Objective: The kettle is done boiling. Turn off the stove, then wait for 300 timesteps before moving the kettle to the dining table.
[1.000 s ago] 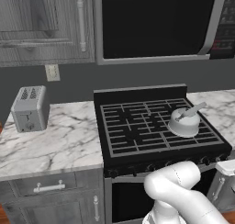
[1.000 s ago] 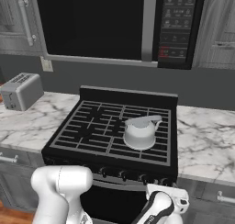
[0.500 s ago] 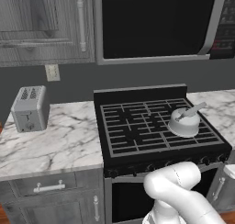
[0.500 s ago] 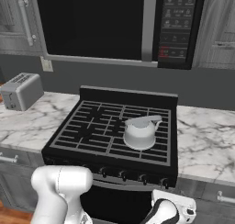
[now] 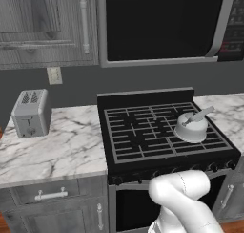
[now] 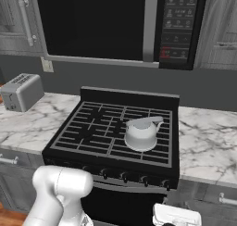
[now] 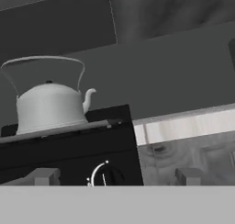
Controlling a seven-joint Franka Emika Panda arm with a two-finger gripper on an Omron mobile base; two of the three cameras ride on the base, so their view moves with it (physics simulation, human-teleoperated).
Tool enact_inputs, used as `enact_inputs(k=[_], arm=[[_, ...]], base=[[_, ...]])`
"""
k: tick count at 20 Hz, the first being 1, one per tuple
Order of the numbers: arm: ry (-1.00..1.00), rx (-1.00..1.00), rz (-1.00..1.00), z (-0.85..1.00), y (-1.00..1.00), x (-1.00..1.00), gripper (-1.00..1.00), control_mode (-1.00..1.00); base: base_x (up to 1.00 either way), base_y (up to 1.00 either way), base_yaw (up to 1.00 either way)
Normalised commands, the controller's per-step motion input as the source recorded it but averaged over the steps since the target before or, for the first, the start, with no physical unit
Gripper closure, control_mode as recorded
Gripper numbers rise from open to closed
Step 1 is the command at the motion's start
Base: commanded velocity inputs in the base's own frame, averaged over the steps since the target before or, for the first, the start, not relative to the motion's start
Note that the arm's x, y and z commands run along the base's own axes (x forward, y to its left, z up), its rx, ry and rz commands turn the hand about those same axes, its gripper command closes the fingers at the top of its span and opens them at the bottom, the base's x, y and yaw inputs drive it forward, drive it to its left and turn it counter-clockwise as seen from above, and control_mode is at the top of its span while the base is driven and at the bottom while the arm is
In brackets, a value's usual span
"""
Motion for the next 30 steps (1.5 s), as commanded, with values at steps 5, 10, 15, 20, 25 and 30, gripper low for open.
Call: enact_inputs(k=[5,10,15,20,25,30], arm=[[-0.09,0.0,0.0,0.39,0.0,-0.42,-1.0,-1.0],[-0.03,-0.01,0.0,0.52,0.04,-0.2,-1.0,-1.0],[-0.02,-0.03,0.0,0.51,0.11,-0.11,-1.0,-1.0],[-0.04,-0.05,0.0,0.5,0.16,-0.08,-1.0,-1.0],[-0.08,-0.06,0.0,0.53,0.19,-0.12,-1.0,-1.0],[-0.1,-0.08,0.03,0.5,0.29,-0.15,-1.0,-1.0]], base=[[0.0,0.0,0.0],[0.0,0.0,0.0],[0.0,0.0,0.0],[0.0,0.0,0.0],[0.0,0.0,0.0],[0.0,0.0,0.0]])
